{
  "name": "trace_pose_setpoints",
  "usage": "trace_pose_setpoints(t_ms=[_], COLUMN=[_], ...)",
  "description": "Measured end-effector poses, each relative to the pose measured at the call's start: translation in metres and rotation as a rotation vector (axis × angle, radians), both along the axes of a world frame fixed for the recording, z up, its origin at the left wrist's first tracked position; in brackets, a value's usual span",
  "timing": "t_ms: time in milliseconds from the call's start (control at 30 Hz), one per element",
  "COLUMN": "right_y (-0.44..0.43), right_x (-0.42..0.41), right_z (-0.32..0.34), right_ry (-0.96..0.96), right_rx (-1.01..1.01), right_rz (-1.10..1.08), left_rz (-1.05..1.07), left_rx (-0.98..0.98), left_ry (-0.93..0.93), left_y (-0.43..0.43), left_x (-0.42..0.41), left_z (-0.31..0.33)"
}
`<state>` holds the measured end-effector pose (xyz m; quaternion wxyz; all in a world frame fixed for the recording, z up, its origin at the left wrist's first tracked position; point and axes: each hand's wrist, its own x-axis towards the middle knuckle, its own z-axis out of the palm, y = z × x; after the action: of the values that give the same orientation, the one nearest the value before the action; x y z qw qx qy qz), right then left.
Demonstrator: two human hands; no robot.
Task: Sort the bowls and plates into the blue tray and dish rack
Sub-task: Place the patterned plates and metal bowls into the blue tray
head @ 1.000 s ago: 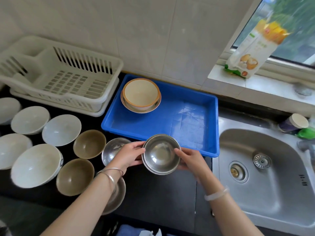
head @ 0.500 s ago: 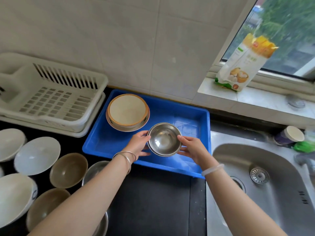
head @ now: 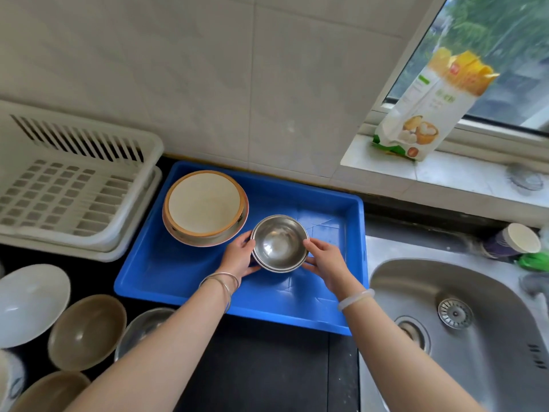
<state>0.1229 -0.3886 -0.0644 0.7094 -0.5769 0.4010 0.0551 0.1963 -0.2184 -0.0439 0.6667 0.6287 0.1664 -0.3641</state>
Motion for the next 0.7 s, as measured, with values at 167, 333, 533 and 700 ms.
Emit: trace_pose_setpoints(t_ms=[167, 333, 533, 700], right_y=[0.001, 0.008, 0.01, 0.004], right_x=[-0.001, -0.012, -0.008, 0.011], right_z=[0.001, 0.0, -0.002, -0.001], right_ry=[-0.048, -0.062, -0.096, -0.107], right_rx=[0.066, 0.121, 0.178, 0.207], right_rz=[-0.043, -0.073, -0.163, -0.201], left_rz=[0.052, 0.122, 0.218, 0.243], left_rx=[-0.1, -0.179, -0.234, -0.266], left_ry=[0.05, 0.142, 0.15, 0.127], left_y=[0.0, 0.001, -0.006, -0.018], left_x=[0.001, -0.008, -0.006, 0.001], left_z=[-0.009, -0.018, -0.024, -0.025])
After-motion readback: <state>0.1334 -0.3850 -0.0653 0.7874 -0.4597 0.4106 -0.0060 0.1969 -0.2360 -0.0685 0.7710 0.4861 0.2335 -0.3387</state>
